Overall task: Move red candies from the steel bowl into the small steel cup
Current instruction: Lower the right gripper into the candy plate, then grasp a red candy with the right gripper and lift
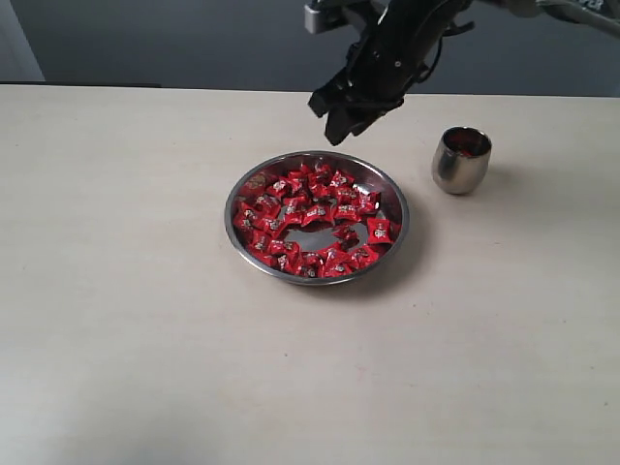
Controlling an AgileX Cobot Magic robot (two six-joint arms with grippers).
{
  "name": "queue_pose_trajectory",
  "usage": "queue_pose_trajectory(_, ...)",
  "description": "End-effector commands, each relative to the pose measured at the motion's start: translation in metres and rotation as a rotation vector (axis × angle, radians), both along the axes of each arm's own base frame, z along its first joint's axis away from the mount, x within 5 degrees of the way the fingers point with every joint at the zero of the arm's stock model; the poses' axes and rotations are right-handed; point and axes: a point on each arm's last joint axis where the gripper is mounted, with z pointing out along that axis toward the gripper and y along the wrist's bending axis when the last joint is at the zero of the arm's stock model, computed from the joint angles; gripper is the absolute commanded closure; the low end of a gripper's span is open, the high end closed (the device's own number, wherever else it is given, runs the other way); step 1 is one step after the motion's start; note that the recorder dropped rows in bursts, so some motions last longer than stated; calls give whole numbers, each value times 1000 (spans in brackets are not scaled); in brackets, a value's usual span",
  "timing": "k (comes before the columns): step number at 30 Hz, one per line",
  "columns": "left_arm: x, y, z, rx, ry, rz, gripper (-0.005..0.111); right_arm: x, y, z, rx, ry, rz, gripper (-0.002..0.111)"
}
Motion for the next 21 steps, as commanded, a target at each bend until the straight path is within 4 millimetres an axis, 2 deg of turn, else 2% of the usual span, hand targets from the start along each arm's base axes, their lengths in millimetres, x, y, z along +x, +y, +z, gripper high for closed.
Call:
queue_pose_trajectory(1, 0, 0, 1, -2, -12, 0, 106, -9, 27, -24, -29, 29, 115, 69)
queue_pose_trajectory(5, 0, 0, 1, -2, -12, 0, 106, -13, 40, -45, -51, 65, 152, 68)
queue_pose_trajectory(9, 0, 0, 1, -2, -12, 0, 106, -18, 44, -59, -38, 152, 162, 57)
queue_pose_trajectory(13, 0, 0, 1, -2, -12, 0, 106, -18, 48, -63, -29, 145, 159, 57)
queue_pose_trajectory(18, 0, 0, 1, -2, -12, 0, 106, -10, 59, -60, 52, 44, 110, 58)
queue_pose_trajectory(21, 0, 0, 1, -2, -12, 0, 106, -11, 61, -68, 22, 42, 125, 58)
